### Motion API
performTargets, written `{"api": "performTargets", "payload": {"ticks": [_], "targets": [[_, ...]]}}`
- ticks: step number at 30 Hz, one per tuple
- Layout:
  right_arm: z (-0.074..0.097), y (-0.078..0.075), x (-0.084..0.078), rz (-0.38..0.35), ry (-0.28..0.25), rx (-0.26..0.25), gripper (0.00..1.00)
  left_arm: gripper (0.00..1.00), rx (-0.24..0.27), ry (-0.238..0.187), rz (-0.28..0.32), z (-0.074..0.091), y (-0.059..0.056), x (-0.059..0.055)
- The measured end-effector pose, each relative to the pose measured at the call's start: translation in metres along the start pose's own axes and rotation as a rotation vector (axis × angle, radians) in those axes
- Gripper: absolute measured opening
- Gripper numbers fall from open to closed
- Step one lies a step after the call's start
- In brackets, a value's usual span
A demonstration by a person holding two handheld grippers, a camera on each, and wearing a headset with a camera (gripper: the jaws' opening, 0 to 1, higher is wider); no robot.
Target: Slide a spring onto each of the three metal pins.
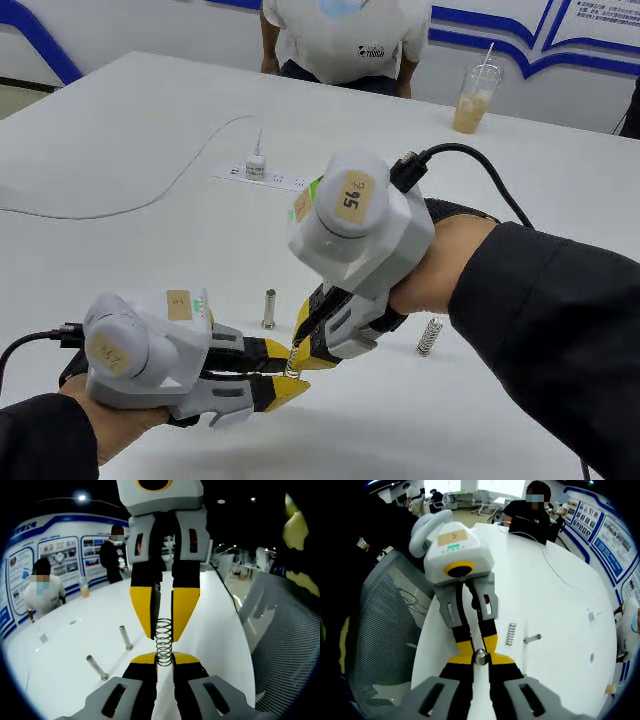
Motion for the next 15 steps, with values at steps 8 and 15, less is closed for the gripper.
{"api": "performTargets", "payload": {"ticks": [8,15], "targets": [[0.002,-0.003,-0.003,-0.011,0.006,-0.005,0.12,0.17,0.007,0.009,0.003,0.002,0.001,-0.002],[0.011,-0.010,-0.011,-0.032,0.010,-0.027,0.12,0.23,0.034,0.007,0.023,0.008,0.007,-0.004]]}}
Point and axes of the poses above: the centre of the closed fingertips' face, and the gripper's own axes: z roughly backward along the fingers, y roughly to its left, x roughly out of its top, the point moved 9 cm from there along z, roughly backward along the fingers, and after that the axes turned 2 degrees about -z, right-handed, at the moved point
